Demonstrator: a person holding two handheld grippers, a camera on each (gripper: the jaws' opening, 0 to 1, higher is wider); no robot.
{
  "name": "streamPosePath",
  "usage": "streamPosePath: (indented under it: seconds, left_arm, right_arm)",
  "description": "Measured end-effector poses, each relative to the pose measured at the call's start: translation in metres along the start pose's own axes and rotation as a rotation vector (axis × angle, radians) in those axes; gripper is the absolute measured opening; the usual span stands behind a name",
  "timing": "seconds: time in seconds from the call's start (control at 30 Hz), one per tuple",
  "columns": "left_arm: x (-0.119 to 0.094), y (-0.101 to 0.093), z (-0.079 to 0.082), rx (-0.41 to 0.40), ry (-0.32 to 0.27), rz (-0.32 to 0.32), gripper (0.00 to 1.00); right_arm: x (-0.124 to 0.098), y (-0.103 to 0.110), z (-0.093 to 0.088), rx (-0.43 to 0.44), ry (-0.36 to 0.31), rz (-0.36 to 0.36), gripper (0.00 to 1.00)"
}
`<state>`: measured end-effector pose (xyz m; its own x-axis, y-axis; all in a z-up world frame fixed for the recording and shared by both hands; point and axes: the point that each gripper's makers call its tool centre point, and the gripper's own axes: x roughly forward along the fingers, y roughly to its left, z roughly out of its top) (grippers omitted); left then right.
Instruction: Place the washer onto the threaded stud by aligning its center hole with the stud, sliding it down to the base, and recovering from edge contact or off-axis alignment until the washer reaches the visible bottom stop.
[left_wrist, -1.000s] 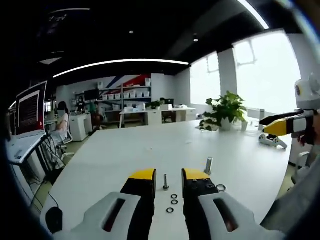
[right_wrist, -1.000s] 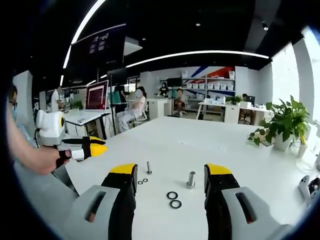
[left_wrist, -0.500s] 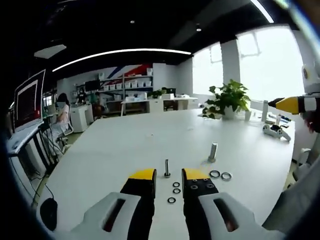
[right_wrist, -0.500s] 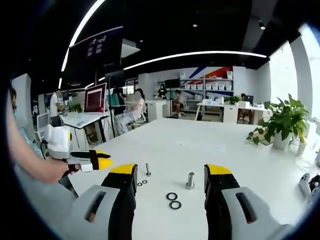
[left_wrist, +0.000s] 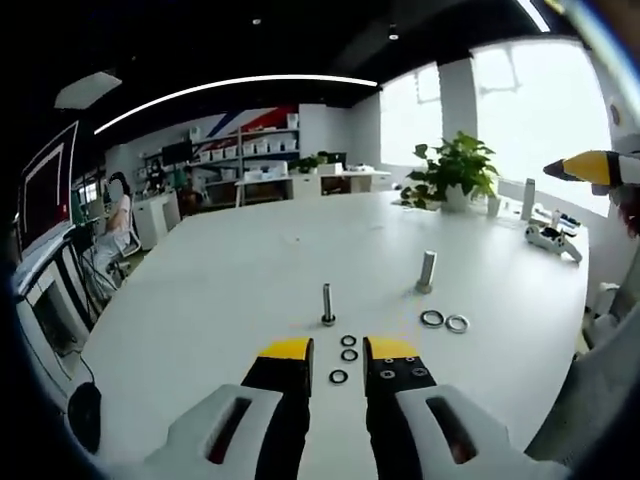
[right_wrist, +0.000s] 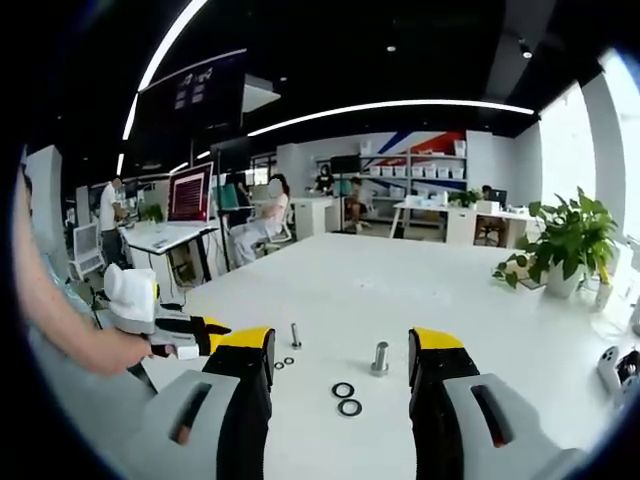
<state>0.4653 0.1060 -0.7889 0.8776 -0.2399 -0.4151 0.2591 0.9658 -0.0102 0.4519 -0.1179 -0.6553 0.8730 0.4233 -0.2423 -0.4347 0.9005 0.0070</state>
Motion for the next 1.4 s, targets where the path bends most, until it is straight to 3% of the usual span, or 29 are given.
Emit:
streamPosePath:
  seconds: [0.23,0.67,1.3,1.4]
  left_arm:
    - [0.016,-0.002,-0.025,0.014,0.081,-0.021,0.18]
    - [0.033,0.002,-0.05,0.003,0.16,-0.02,0.17]
    - [0.03,-0.014,-0.051,0.014,0.188,-0.025,0.16]
    - [0.032,-0.015,-0.05,-0.025,0.173,-0.03,0.16]
  right_arm:
    - [0.001,0.001,-0.002,0.002,0.005,0.005,0.56]
    - [0.001,0.002,-0.003,0.015,0.011,0.01,0.56]
    - [0.001,-0.003,-0.005,0.032,0.017,0.0,0.56]
    - [0.001,-0.003,-0.006,0.032,0.019,0.0,0.56]
